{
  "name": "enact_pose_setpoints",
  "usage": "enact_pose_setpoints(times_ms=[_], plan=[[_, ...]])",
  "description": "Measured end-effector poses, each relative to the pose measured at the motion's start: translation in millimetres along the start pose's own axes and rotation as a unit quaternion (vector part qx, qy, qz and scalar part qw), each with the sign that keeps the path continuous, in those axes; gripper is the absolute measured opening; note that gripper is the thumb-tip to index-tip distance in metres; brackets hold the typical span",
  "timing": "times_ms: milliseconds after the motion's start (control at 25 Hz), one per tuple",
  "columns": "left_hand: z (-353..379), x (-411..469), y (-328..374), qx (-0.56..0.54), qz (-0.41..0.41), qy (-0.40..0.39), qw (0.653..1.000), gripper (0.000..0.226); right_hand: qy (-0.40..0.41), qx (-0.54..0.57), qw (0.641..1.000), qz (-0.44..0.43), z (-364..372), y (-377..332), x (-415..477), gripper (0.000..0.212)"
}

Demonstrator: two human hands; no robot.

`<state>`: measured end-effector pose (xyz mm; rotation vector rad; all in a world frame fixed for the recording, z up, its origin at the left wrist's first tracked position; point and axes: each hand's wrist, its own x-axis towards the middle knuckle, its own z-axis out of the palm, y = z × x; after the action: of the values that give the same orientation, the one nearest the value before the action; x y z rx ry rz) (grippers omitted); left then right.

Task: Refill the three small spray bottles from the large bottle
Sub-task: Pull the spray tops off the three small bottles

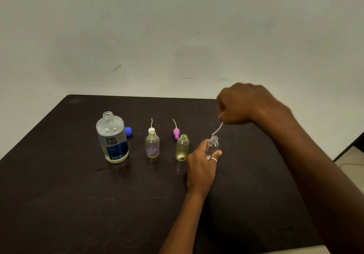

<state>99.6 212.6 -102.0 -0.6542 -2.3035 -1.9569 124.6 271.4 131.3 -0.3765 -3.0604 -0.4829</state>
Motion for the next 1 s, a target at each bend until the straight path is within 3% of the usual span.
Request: enact_pose_setpoints(times_ms=[240, 480, 560, 1000], plan=[[-0.6, 0.3, 0.4, 0.013, -0.001, -0.001, 1.000, 0.037, 0.061, 0.063, 0.996, 0.022, -2.6, 8.0, 25.0, 0.016], [-2.4, -0.3, 4.4, 0.041, 0.000, 0.012, 0.999, 0.035, -0.055, 0.182, 0.982, 0.022, 68.6, -7.7, 81.1, 0.005], [-2.4, -0.5, 5.0, 0.052, 0.000, 0.014, 0.999, 0.037, -0.090, 0.214, 0.972, 0.032, 95.5, -11.4, 97.3, 0.014], [-0.5, -1.1, 5.4, 0.058, -0.010, 0.000, 0.998, 0.044, -0.139, 0.245, 0.957, 0.064, 145.0, -22.7, 128.6, 0.029]])
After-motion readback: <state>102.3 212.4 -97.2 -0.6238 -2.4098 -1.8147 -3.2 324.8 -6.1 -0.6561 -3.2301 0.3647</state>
